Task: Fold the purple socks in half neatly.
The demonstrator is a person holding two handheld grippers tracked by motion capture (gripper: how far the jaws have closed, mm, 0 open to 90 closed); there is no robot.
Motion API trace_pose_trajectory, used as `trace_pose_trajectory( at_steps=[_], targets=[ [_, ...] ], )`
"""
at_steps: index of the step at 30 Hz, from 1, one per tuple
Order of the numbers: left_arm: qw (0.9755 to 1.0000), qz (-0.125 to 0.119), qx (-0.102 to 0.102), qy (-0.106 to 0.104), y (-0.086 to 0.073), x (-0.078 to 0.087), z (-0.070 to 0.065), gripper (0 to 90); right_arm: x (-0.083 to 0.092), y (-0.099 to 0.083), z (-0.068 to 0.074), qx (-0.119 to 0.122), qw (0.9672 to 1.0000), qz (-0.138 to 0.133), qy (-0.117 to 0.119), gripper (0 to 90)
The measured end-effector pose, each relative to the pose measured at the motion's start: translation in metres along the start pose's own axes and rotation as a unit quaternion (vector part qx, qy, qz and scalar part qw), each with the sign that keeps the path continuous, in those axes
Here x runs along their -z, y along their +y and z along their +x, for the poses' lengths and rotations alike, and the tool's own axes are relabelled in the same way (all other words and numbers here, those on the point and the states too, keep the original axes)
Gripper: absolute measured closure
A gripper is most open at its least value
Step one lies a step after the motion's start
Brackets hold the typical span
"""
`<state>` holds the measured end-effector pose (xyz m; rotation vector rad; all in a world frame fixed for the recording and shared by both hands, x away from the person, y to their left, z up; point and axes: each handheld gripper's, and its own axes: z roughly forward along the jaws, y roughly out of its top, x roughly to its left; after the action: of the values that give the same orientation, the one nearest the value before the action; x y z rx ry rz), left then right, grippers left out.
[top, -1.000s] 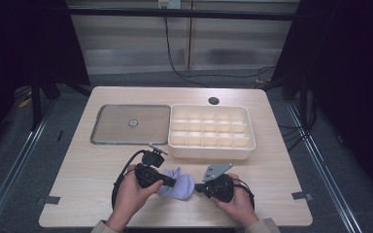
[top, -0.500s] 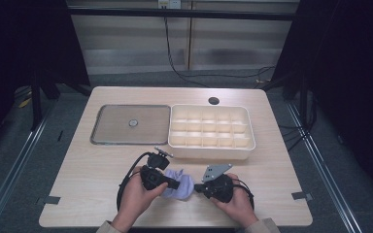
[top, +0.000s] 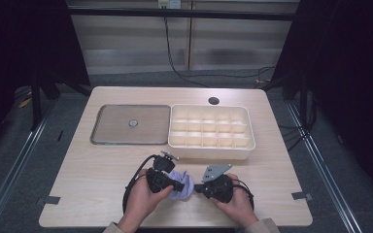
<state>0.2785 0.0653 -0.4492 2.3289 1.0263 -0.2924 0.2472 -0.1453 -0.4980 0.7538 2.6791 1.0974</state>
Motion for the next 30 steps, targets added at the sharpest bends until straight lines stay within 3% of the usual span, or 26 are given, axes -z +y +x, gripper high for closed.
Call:
trace_pose_trajectory(
  at_steps=[9, 30],
  targets=[
    [0.9999, 0.012, -0.007, 0.002, -0.003, -0.007, 0.000, 83.0, 0.000, 0.000, 0.000, 0.003, 1.0000, -0.002, 0.002, 90.0],
    [0.9999, 0.012, -0.006, -0.005, -0.006, -0.015, -0.001, 78.7, 0.000, 0.000, 0.001, 0.007, 1.0000, 0.002, 0.003, 90.0]
  ],
)
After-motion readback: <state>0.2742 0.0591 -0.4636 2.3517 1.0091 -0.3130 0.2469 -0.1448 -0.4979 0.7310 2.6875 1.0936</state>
